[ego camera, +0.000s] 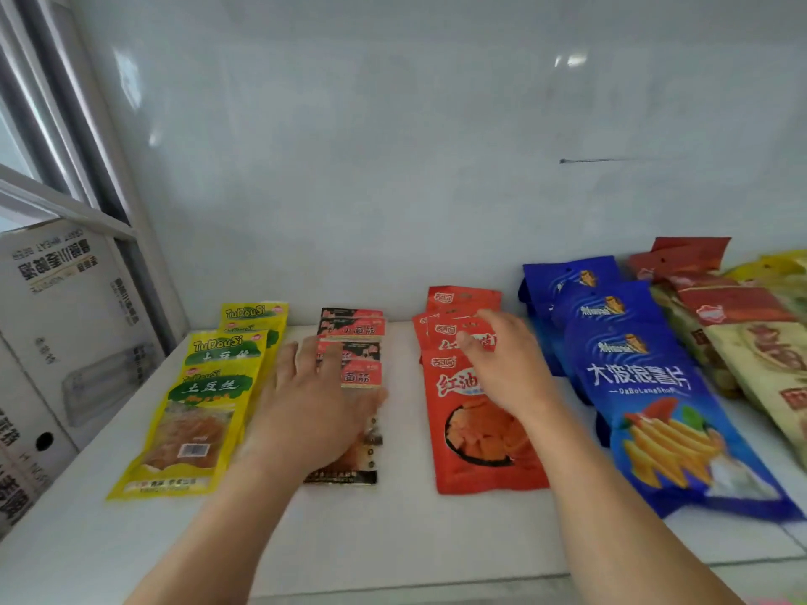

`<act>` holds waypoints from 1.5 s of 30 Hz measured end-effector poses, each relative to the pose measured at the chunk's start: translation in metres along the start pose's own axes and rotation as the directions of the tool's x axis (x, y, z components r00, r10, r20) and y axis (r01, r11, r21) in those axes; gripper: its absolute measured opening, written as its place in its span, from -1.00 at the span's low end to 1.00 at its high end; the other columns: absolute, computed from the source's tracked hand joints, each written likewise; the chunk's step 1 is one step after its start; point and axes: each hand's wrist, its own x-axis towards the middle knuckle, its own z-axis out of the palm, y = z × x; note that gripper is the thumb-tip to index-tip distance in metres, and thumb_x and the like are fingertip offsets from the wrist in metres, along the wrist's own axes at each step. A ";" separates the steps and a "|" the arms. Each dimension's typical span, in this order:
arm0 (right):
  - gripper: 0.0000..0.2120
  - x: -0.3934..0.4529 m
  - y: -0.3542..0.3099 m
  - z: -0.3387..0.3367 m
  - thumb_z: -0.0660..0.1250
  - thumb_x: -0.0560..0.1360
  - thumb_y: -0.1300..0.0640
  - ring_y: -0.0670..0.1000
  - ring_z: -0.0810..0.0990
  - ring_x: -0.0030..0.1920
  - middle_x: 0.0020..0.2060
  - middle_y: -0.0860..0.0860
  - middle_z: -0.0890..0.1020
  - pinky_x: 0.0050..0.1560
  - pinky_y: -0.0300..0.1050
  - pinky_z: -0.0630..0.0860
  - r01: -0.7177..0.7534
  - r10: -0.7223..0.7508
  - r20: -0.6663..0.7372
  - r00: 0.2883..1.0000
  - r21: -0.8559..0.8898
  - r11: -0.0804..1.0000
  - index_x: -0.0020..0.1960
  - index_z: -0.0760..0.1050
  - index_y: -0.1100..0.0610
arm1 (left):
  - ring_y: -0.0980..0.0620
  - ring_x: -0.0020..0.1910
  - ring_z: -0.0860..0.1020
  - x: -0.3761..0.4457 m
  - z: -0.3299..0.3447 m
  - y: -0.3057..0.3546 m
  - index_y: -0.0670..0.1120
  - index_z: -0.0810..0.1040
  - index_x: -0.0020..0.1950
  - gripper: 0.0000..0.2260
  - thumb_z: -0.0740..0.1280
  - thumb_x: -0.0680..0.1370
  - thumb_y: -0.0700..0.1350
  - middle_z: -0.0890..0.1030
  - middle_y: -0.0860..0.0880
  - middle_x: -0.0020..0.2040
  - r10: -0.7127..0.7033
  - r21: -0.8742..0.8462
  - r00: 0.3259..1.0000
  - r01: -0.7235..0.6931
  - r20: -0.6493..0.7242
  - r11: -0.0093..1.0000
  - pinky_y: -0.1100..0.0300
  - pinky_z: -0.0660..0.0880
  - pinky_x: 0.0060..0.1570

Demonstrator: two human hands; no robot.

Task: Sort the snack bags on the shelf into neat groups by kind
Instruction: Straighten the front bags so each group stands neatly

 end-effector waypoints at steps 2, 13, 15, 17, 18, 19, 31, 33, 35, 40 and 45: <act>-0.37 0.002 0.014 0.004 0.22 0.58 -0.25 0.09 0.32 0.49 0.48 0.05 0.38 0.49 0.12 0.29 -0.068 0.068 -0.004 0.998 0.026 0.997 0.53 0.30 0.06 | -0.07 0.65 -0.03 0.001 -0.007 0.034 -0.07 0.04 0.67 -0.23 0.17 0.60 0.32 0.05 -0.08 0.67 0.026 -0.235 0.999 -0.030 -0.023 0.971 0.03 -0.04 0.59; -0.34 0.016 0.029 0.022 0.10 0.42 -0.41 0.11 0.62 0.16 0.20 -0.02 0.62 0.24 0.21 0.51 -0.340 0.317 0.136 0.939 0.215 0.915 0.38 0.32 -0.06 | 0.02 0.14 0.63 0.040 0.044 0.106 -0.03 0.40 0.43 -0.39 0.21 0.57 0.37 0.63 0.01 0.25 -0.025 -0.813 0.935 0.319 0.352 0.487 0.05 0.56 0.19; -0.33 0.018 0.031 0.020 0.14 0.42 -0.44 0.10 0.64 0.14 0.16 -0.05 0.63 0.23 0.20 0.52 -0.359 0.319 0.195 0.928 0.224 0.906 0.38 0.28 -0.06 | 0.01 0.12 0.67 0.045 0.052 0.102 0.00 0.44 0.34 -0.41 0.23 0.52 0.41 0.66 0.03 0.20 -0.036 -0.819 0.948 0.292 0.317 0.494 -0.07 0.59 0.21; -0.09 0.022 0.034 0.018 0.14 0.26 -0.59 0.10 0.64 0.14 0.17 -0.04 0.63 0.21 0.19 0.54 -0.391 0.346 0.205 0.916 0.256 0.884 0.44 0.23 -0.06 | 0.00 0.10 0.66 0.049 0.050 0.100 -0.05 0.40 0.35 -0.40 0.24 0.54 0.38 0.63 0.05 0.17 -0.072 -0.822 0.957 0.278 0.280 0.497 -0.04 0.62 0.14; 0.05 0.027 0.039 0.019 0.13 0.15 -0.67 0.11 0.65 0.15 0.19 -0.04 0.63 0.20 0.19 0.56 -0.409 0.364 0.202 0.909 0.271 0.872 0.47 0.20 -0.07 | 0.02 0.08 0.64 0.051 0.048 0.098 -0.05 0.37 0.35 -0.46 0.24 0.58 0.33 0.58 0.07 0.14 -0.087 -0.816 0.960 0.273 0.267 0.509 0.02 0.62 0.07; 0.15 0.033 0.043 0.020 0.11 0.08 -0.72 0.11 0.65 0.15 0.21 -0.03 0.62 0.19 0.18 0.57 -0.421 0.374 0.207 0.904 0.288 0.860 0.50 0.17 -0.07 | 0.03 0.05 0.61 0.054 0.046 0.098 -0.01 0.33 0.31 -0.55 0.23 0.61 0.28 0.53 0.07 0.10 -0.100 -0.802 0.961 0.272 0.260 0.531 0.10 0.60 -0.03; 0.04 0.058 0.041 0.012 0.07 0.28 -0.67 0.06 0.68 0.11 0.23 0.01 0.62 0.16 0.06 0.60 -0.405 0.320 0.266 0.909 0.387 0.828 0.54 0.22 -0.01 | 0.01 0.02 0.71 0.078 0.066 0.102 0.13 0.39 0.25 -0.50 0.20 0.49 0.45 0.67 0.04 0.15 -0.028 -0.803 0.962 0.242 0.271 0.545 -0.05 0.67 0.08; 0.09 0.063 0.048 0.016 0.05 0.17 -0.73 0.02 0.72 -0.01 0.10 -0.03 0.67 0.09 0.10 0.64 -0.396 0.310 0.259 0.915 0.419 0.817 0.45 0.32 -0.03 | 0.04 -0.02 0.72 0.078 0.065 0.102 0.15 0.40 0.22 -0.68 0.23 0.59 0.31 0.68 0.04 0.13 -0.004 -0.837 0.966 0.224 0.257 0.500 0.04 0.69 0.01; 0.02 0.059 0.039 0.009 0.04 0.25 -0.70 0.00 0.69 0.04 0.11 -0.08 0.65 0.10 0.05 0.62 -0.381 0.303 0.243 0.921 0.406 0.831 0.42 0.35 0.02 | 0.08 -0.08 0.74 0.076 0.064 0.103 0.12 0.43 0.23 -0.74 0.25 0.63 0.22 0.69 0.05 0.10 0.004 -0.871 0.970 0.217 0.244 0.441 0.19 0.69 -0.13; -0.38 0.059 0.041 0.007 0.05 0.51 -0.47 -0.09 0.66 -0.14 -0.11 -0.11 0.63 -0.08 -0.08 0.62 -0.329 0.269 0.210 0.940 0.354 0.876 0.16 0.43 0.05 | 0.00 0.05 0.70 0.080 0.082 0.104 0.11 0.45 0.33 -0.30 0.11 0.41 0.56 0.65 0.04 0.18 -0.043 -0.793 0.979 0.185 0.197 0.580 -0.03 0.67 0.05; -0.37 0.062 0.050 0.020 0.03 0.50 -0.49 -0.03 0.72 -0.11 -0.03 -0.06 0.71 0.04 0.07 0.66 -0.336 0.282 0.221 0.934 0.269 0.903 0.24 0.50 -0.05 | -0.07 0.20 0.60 0.083 0.089 0.105 0.04 0.44 0.35 -0.18 -0.05 0.39 0.59 0.63 -0.01 0.21 -0.100 -0.636 0.985 0.167 0.141 0.753 -0.12 0.55 0.22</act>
